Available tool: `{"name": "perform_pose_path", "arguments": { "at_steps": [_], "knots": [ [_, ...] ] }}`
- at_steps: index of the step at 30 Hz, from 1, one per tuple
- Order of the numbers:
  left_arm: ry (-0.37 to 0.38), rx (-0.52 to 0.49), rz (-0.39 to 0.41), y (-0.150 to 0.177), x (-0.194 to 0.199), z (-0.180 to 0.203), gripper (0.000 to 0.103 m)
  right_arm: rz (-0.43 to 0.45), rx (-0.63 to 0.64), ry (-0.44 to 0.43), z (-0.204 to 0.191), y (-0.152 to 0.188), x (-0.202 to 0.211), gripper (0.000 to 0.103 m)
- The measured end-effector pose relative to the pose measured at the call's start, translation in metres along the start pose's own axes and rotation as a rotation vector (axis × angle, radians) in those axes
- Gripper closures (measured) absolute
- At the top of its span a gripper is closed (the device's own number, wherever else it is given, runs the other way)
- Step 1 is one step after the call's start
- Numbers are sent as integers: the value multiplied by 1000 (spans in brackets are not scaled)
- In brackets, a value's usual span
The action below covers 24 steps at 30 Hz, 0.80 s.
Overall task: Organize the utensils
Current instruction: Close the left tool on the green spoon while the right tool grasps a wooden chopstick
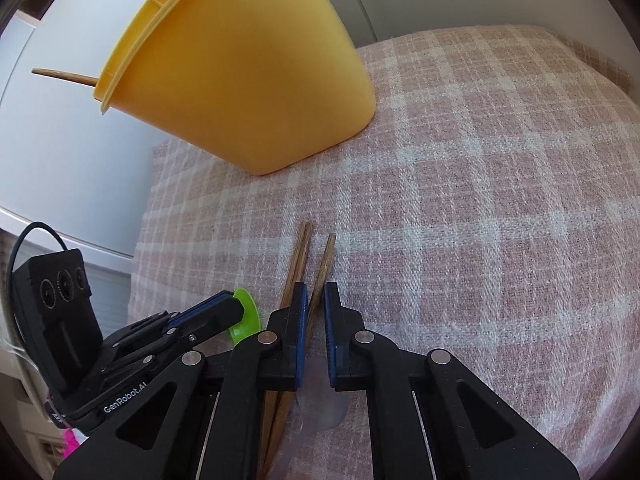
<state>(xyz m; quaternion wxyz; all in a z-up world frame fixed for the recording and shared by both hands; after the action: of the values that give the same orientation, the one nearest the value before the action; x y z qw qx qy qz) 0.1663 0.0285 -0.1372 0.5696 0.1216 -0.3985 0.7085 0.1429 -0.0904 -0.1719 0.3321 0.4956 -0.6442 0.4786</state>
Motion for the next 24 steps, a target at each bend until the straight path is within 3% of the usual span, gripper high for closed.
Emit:
{"name": "perform_pose_path", "arguments": {
  "at_steps": [3,8,13,20,24],
  "knots": [
    [-2,-2,3,-3,4,-2,101,11,-5,-5,5,-2,8,97],
    [11,54,-57,3,0,-5,101,16,-5,-1,10,-3,13,97],
    [4,37,-108,14,6,6,79,11,0,6,17,-1,16,97],
    [-80,-76,-136,24,1,20,79,9,0,7,18,0,16,97],
    [-62,-53,-118,23,3,13,95,11,3,14,14,2,15,97]
  ]
}}
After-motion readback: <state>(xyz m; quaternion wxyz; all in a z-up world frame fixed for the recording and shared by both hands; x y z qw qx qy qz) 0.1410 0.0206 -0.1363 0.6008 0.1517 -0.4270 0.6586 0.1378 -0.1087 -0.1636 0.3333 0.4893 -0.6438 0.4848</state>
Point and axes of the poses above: each gripper's, at about its wrist camera, not at the fingertips, and x roughly against the way its jaws point, z to its right, y to its underside, the point moved 4 cm from there along -x, roughly the way its jaws point, and after that the axes turned 15 degrees about y, right-handed, at the moved point
